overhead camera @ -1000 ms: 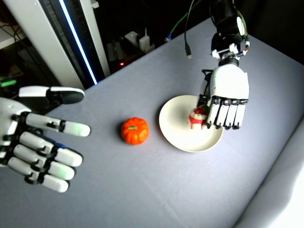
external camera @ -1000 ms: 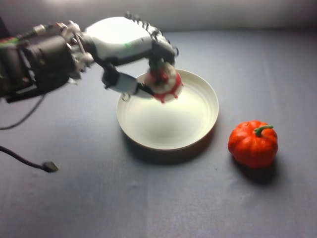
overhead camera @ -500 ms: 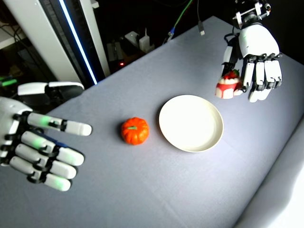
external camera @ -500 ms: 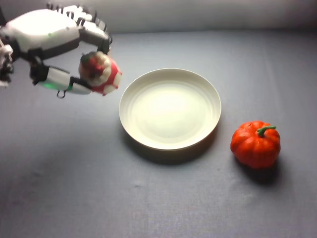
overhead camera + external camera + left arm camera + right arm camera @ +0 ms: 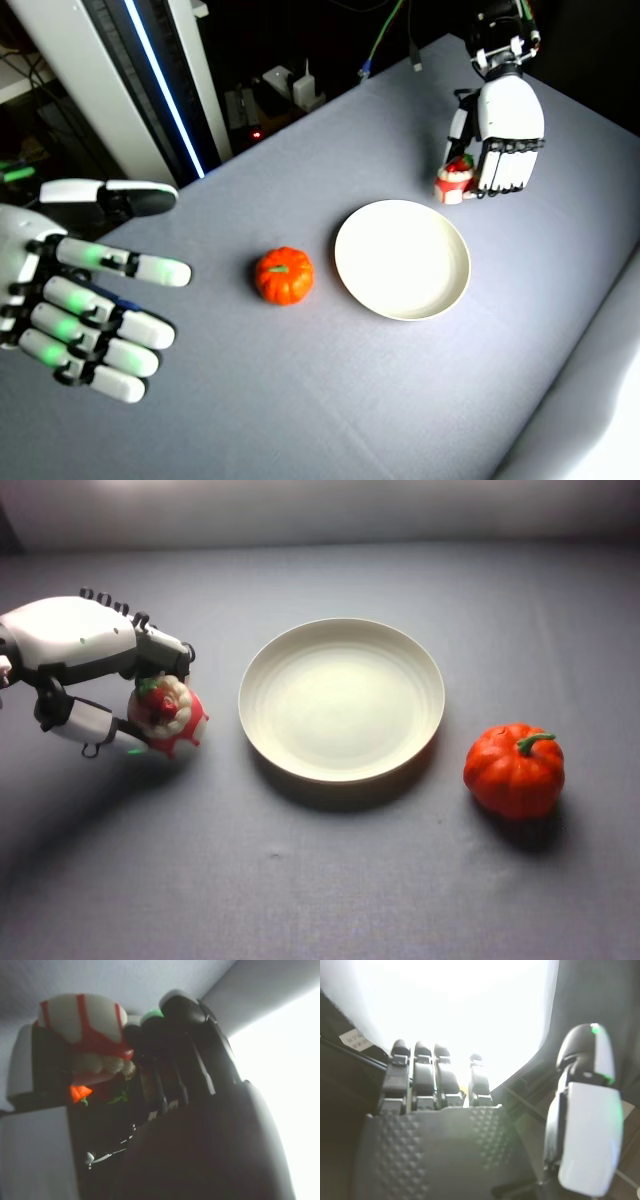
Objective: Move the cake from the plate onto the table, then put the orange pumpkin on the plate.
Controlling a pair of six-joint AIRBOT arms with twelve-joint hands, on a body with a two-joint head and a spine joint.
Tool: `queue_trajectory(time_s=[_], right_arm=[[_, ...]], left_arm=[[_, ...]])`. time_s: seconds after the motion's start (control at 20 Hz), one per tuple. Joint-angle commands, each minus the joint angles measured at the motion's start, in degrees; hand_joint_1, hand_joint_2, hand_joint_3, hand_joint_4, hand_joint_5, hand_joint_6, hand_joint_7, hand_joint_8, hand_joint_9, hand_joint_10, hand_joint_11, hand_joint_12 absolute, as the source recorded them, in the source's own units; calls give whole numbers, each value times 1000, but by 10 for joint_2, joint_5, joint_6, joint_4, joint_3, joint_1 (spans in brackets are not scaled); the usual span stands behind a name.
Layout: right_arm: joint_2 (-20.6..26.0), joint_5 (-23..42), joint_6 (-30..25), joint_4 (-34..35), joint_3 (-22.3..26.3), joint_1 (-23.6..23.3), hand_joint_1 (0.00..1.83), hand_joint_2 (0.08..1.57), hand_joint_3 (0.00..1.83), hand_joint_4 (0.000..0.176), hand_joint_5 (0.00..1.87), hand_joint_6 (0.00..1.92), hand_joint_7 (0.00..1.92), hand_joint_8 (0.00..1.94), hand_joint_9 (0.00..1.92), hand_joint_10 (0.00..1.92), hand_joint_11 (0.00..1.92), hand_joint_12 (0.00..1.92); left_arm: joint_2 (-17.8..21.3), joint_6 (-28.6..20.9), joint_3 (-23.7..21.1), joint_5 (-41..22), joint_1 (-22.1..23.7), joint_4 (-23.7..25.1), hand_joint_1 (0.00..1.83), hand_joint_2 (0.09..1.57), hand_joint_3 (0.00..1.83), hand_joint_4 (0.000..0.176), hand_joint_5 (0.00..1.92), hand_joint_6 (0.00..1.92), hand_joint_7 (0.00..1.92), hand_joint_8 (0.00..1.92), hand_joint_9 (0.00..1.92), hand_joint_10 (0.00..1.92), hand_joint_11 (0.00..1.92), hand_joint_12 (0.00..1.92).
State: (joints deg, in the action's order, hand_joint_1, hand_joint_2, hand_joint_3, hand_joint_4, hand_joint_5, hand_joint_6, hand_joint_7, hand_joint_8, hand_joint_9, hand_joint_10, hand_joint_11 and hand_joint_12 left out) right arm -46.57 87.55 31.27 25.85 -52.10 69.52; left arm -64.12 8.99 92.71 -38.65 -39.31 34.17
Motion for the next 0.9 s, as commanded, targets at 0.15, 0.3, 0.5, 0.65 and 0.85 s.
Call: queue_trajectory(time_s=[0.15, 0.3, 0.5, 0.65, 0.85], right_arm=[[2, 70, -6, 1, 0, -5, 508, 844, 0, 176, 14, 5, 0, 0, 0, 0, 0, 0], [2, 70, -7, 1, 1, -3, 488, 864, 0, 176, 0, 0, 0, 0, 0, 0, 0, 0], [2, 70, -7, 1, 1, -3, 480, 884, 6, 176, 0, 0, 0, 0, 0, 0, 0, 0], [2, 64, -7, 1, 1, -1, 511, 886, 4, 176, 0, 0, 0, 0, 0, 0, 0, 0], [2, 44, -7, -5, -1, -1, 581, 856, 0, 176, 0, 0, 0, 0, 0, 0, 0, 0]], left_arm=[[-2, 0, 3, -43, -15, -27, 1218, 1219, 0, 0, 844, 1005, 752, 1597, 574, 1817, 527, 1921], [-7, 0, 8, -37, -19, -28, 1021, 944, 0, 0, 307, 160, 399, 315, 394, 645, 71, 1522], [-8, 0, 9, -37, -19, -30, 936, 717, 0, 169, 0, 0, 3, 0, 13, 7, 0, 58], [5, 0, -3, -50, -19, -58, 845, 732, 0, 175, 0, 0, 0, 0, 0, 0, 0, 0], [27, 0, -19, -84, -19, -107, 922, 789, 9, 176, 0, 0, 0, 0, 0, 0, 43, 20]])
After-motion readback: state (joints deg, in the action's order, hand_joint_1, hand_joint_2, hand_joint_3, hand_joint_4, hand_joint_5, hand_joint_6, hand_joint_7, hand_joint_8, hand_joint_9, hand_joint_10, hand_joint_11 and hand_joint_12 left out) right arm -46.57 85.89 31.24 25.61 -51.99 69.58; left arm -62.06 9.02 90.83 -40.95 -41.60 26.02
